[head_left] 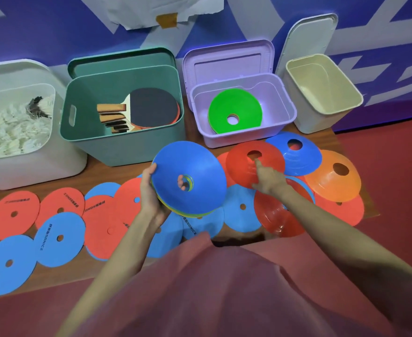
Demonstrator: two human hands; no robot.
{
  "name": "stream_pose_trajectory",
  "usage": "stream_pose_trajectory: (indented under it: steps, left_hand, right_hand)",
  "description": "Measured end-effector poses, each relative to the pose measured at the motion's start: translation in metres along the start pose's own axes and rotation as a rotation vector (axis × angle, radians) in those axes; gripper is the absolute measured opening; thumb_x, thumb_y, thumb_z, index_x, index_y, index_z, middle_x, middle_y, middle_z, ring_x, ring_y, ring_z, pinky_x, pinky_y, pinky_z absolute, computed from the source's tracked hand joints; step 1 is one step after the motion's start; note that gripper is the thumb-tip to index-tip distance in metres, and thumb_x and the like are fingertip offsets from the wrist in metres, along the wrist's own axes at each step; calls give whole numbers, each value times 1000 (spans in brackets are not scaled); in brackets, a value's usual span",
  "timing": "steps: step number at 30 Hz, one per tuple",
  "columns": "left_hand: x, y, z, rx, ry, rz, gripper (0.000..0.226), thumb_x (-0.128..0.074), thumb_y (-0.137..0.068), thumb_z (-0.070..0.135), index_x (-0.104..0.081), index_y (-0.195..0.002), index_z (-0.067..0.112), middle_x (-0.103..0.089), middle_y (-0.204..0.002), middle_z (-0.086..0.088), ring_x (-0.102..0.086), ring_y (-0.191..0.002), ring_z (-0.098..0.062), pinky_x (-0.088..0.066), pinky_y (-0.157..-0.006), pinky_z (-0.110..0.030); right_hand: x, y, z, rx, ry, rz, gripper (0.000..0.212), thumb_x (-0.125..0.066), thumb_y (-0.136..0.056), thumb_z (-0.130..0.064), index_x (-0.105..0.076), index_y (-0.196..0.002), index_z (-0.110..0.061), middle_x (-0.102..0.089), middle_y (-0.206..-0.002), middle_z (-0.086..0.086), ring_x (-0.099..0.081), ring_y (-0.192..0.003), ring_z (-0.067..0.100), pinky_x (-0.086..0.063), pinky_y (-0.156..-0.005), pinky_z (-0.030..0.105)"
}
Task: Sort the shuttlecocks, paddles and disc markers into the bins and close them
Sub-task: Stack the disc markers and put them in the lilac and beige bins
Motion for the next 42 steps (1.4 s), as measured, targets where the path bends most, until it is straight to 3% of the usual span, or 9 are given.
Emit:
stream_pose_trajectory:
  steps: [2, 7, 12, 16, 22, 26, 31, 37, 42]
  left_hand:
    - [0, 2, 3, -17, 1, 7, 40, -42, -91, 42, -63, -114, 18, -67, -120, -7, -65, -102, -28, -55, -79, -40]
    - [11, 4, 12, -67, 22, 49, 38, -43, -91, 41, -65, -112, 18, -66, -122, -7, -63, -107, -27, -48, -91, -41]
    - [10, 0, 9, -66, 3, 59, 36, -43, -91, 39, -66, -109, 18, -67, -117, -6, -64, -102, -26, -49, -90, -40]
    - [-2, -5, 0, -37, -23, 44, 37, -43, -91, 41, -66, -109, 19, -68, -116, -5, -66, -100, -25, -53, -80, -37]
    - [-23, -10, -11, 23, -61, -31, 40, -39, -93, 43, -67, -106, 18, -72, -108, -5, -68, -91, -28, -58, -69, -41]
    - [-32, -12, -16, 48, -87, -26, 41, -41, -92, 43, -66, -112, 17, -68, -117, -9, -66, -97, -29, -52, -86, -46]
    - [-51, -14, -23, 76, -76, -38, 43, -44, -92, 39, -62, -119, 11, -63, -124, -14, -58, -108, -30, -44, -99, -44]
    - [-78, -17, -35, 91, -93, -105, 37, -42, -92, 36, -67, -110, 14, -73, -100, -6, -66, -92, -25, -51, -81, -35]
    - [-89, -19, -45, 127, -97, -133, 39, -42, -92, 34, -66, -115, 13, -71, -103, -8, -65, -95, -27, -51, -86, -37]
  right_hand:
    - [-1, -3, 0, 17, 54, -15, 85, -70, -79, -35, -19, -142, -8, -60, -119, 15, -59, -109, 35, -48, -85, 42]
    - [24, 15, 3, -120, -42, 102, 116, -76, -49, -72, -30, -128, -1, -63, -112, 12, -61, -107, 32, -47, -82, 40]
    - [58, 54, 13, -200, -206, 271, 107, -61, -49, -86, -39, -113, -3, -66, -100, 12, -63, -100, 34, -47, -78, 41]
    - [66, 76, 23, -190, -471, 288, 65, -59, -72, -65, -37, -98, -9, -58, -81, 5, -59, -81, 32, -40, -62, 37]
    - [73, 101, 28, -23, -1105, 482, 27, -46, -70, -29, -46, -93, -16, -42, -72, -10, -42, -60, 3, -36, -57, 17]
    - [68, 90, 46, -221, -1453, 564, 15, -50, -84, -12, -43, -72, -19, -39, -63, -1, -35, -47, 8, -34, -50, 27]
    - [53, 84, 36, -180, -1460, 422, 17, -64, -90, -25, -63, -103, -14, -69, -92, 1, -65, -74, 14, -49, -52, 24]
    - [38, 81, 4, 45, -1211, 293, 29, -69, -85, -15, -65, -112, -4, -69, -108, 5, -66, -98, 17, -54, -85, 30]
    - [22, 74, 9, -16, -798, 387, 57, -69, -83, -36, -52, -128, -5, -63, -119, 17, -57, -113, 33, -46, -93, 47]
Point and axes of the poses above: each hand's wrist, its own y-axis away from the middle knuckle, its own x-axis out of the back of the hand, z = x × y, the point moved 7 cm from there along -y, towards the middle knuckle
